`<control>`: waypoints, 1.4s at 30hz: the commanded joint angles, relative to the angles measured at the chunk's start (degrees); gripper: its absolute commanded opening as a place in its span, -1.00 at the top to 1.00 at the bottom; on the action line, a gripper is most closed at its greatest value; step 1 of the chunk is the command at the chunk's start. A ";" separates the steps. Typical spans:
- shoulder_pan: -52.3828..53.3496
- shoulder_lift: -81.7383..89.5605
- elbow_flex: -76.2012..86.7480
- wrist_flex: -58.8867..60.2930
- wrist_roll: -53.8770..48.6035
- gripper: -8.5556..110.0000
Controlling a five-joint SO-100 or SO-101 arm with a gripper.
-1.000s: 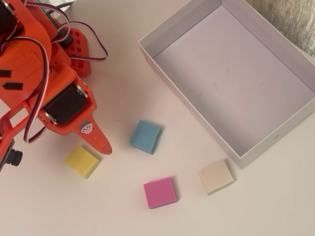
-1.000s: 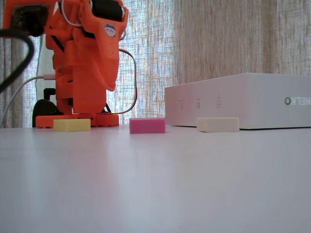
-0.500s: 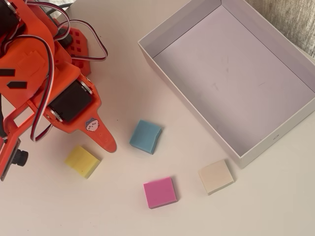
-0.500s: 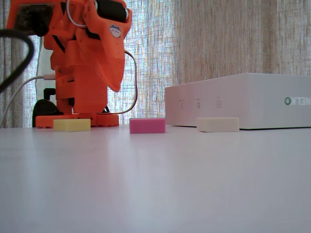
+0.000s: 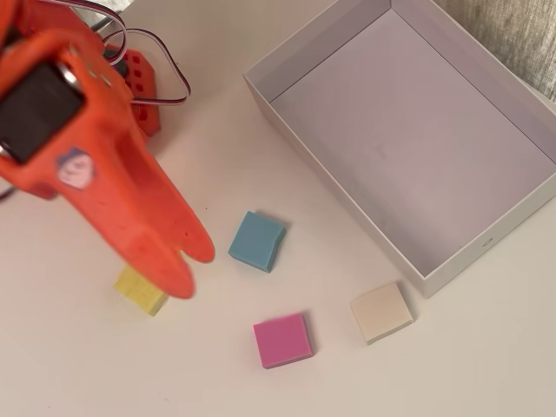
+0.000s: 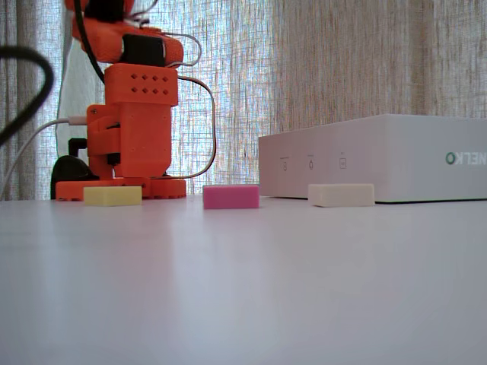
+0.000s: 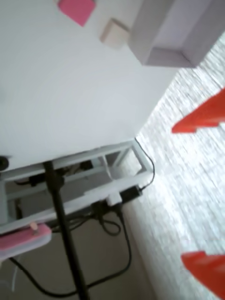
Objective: Grasp the yellow cuboid and put it in the bin.
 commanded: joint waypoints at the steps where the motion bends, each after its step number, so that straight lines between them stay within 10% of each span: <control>1: -1.14 -14.15 -20.57 10.37 6.06 0.28; 9: 1.67 -27.51 -23.64 27.69 15.56 0.27; 42: 24.79 -37.88 25.05 0.79 6.68 0.28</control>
